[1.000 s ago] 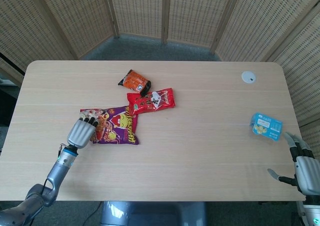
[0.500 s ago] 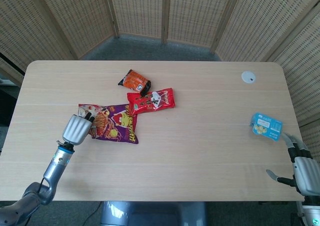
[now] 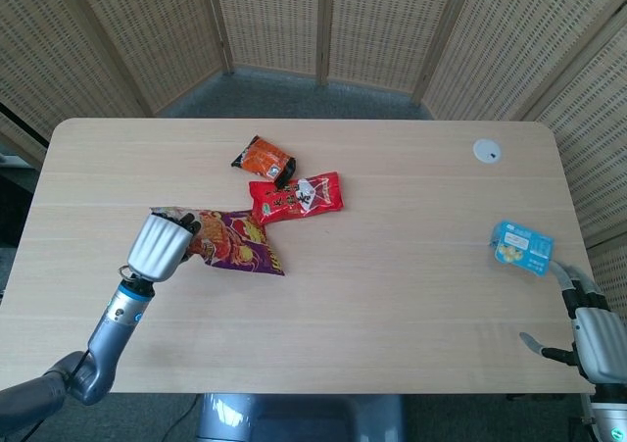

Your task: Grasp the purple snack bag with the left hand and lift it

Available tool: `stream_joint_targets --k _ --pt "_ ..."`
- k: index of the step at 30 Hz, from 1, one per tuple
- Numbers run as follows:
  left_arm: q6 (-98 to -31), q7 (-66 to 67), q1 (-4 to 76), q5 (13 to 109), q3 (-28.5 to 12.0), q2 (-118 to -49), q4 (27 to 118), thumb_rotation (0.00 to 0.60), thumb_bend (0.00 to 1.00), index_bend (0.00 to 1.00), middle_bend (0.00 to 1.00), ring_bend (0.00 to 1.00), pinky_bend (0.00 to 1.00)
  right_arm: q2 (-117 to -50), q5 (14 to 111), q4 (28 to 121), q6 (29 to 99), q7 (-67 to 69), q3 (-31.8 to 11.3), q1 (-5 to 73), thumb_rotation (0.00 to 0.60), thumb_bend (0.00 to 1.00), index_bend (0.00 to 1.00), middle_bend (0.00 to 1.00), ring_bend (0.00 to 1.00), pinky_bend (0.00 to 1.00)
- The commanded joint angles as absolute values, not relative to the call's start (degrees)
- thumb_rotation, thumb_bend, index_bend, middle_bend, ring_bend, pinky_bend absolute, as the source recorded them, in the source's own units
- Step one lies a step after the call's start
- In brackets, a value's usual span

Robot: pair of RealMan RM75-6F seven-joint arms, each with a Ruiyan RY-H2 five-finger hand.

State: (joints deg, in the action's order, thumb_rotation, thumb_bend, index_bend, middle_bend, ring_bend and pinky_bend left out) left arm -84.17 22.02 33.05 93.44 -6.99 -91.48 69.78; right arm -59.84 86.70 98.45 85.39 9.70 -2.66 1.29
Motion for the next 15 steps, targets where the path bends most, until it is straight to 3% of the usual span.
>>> stream_joint_targets --k 1,15 --pt "-84.31 31.00 34.83 94.13 -10.69 -83.69 83.87 0.600 0.11 1.00 1.00 1.00 1.00 -59.67 86.65 98.47 85.49 10.05 -2.72 1.27 0.600 0.00 0.00 0.00 0.00 0.00" --pt "-82.42 43.39 37.96 92.18 -19.74 -74.63 103.33 0.600 0.11 1.00 1.00 1.00 1.00 -59.36 86.65 98.56 85.61 10.75 -2.75 1.26 0.600 0.00 0.00 0.00 0.00 0.00"
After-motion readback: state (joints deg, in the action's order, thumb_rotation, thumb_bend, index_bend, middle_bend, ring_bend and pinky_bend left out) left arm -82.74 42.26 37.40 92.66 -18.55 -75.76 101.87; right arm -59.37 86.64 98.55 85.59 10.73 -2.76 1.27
